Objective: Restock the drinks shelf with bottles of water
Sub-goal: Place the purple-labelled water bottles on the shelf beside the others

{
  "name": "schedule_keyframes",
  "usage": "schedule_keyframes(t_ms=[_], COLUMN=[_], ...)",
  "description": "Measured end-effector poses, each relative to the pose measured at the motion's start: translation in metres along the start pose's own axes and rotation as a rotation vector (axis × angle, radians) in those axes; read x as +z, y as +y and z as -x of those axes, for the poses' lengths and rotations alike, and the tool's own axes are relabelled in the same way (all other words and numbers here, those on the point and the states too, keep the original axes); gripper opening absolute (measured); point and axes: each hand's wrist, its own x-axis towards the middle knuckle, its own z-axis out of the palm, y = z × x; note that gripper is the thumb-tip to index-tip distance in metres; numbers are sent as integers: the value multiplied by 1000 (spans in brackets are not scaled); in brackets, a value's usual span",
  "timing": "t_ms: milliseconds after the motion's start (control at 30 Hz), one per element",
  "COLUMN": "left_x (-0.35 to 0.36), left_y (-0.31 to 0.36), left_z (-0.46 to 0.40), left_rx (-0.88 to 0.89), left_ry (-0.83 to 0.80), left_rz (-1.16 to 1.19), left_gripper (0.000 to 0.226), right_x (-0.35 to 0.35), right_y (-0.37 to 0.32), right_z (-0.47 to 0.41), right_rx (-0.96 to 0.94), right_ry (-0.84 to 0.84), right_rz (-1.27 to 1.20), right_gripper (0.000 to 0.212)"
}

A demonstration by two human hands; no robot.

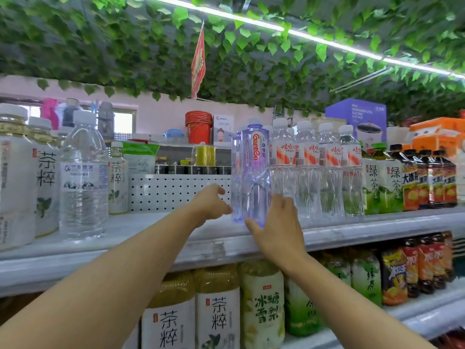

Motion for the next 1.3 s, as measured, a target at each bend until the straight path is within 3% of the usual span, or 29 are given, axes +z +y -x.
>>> schedule_keyframes(t_ms=[300, 567, 800, 1100, 1300], left_x=[-1, 46, 112, 205, 270], left_y=[-3, -45, -126, -212, -255], left_z=[83, 153, 198, 264, 316], left_rx=[200, 205, -38, -372, -587], left_ry=[190, -73, -369, -524, -499], left_rz=[107, 170, 57, 31, 38], left_gripper=[41, 32, 35, 33, 27], right_x=[-20, -1, 40, 85, 108], right_y=[2, 25, 79, 163, 226], right_z=[67, 138, 216, 302, 362], right_rx=[-46, -14, 6, -12, 1], right_ry=[-47, -187, -463, -781, -990], right_rz=[125, 218, 223, 181, 154], right_gripper=[68, 69, 72, 76, 77])
